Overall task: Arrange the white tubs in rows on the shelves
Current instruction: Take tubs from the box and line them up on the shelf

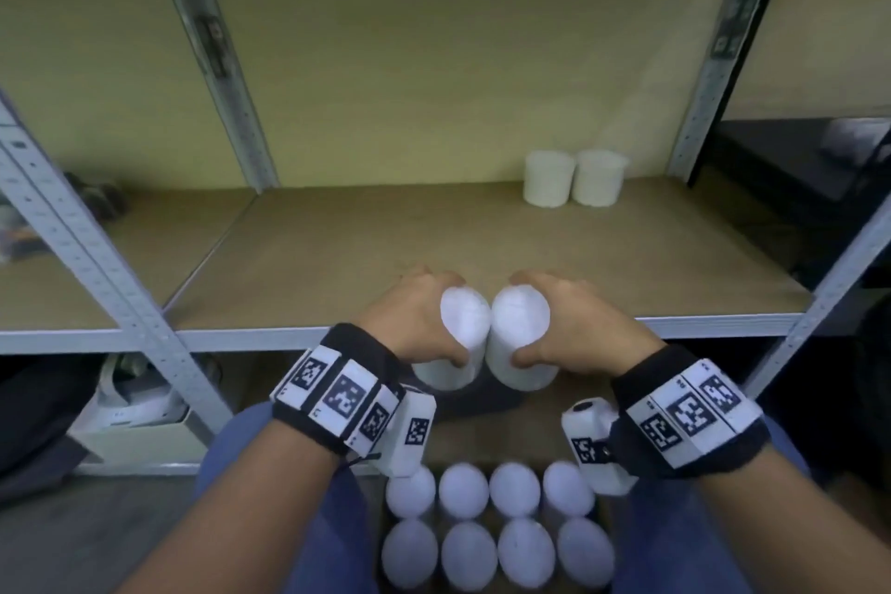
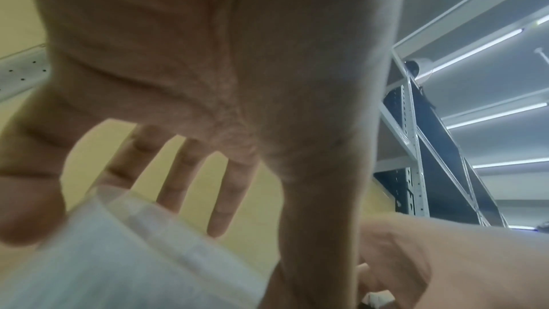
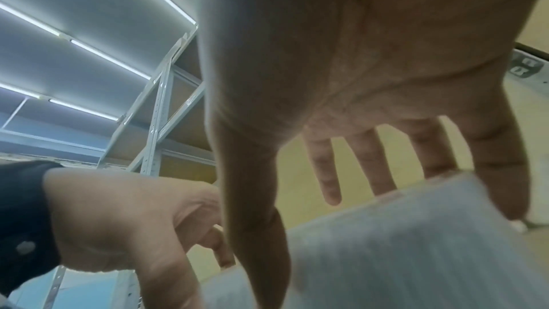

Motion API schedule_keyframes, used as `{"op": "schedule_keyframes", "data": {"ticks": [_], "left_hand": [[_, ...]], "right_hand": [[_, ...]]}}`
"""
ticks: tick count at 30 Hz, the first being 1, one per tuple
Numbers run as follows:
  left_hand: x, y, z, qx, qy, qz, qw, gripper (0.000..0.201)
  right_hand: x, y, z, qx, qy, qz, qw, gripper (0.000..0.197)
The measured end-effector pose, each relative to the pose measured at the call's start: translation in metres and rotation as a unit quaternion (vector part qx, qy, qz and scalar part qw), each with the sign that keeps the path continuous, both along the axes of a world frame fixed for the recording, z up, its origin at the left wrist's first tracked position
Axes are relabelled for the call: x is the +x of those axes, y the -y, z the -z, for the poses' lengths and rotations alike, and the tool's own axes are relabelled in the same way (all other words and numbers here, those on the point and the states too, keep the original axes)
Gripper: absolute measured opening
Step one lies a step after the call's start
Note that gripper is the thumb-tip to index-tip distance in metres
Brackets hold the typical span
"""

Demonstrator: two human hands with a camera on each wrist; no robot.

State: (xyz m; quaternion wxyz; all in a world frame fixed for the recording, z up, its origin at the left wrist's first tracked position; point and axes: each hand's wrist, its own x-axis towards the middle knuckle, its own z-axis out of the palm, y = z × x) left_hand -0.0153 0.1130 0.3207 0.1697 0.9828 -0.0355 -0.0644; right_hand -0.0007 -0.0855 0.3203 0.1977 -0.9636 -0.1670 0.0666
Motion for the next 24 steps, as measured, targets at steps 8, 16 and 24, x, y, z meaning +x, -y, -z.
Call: {"op": "schedule_keyframes", "data": {"ticks": [8,16,24], "left_hand": [[0.045,0.001,-0.029,-0.017,0.024,-0.022,0.999,0.082],[0.084,0.002,-0.008,-0.030,0.009,-0.055,0.998,0.078],[0.084,-0.002,0.005,-0.002,0.003,-0.045,0.999,0.080]], "right_hand": [[0.042,-0.003,-0.014,0.081,0.062,0.043,0.994,0.061],[0.082,-0.010,0.009,0.057,0.028,0.045,0.997,0.059],[0.085,-0.011,0.016,0.042,0.035,0.044,0.998,0.057]]}}
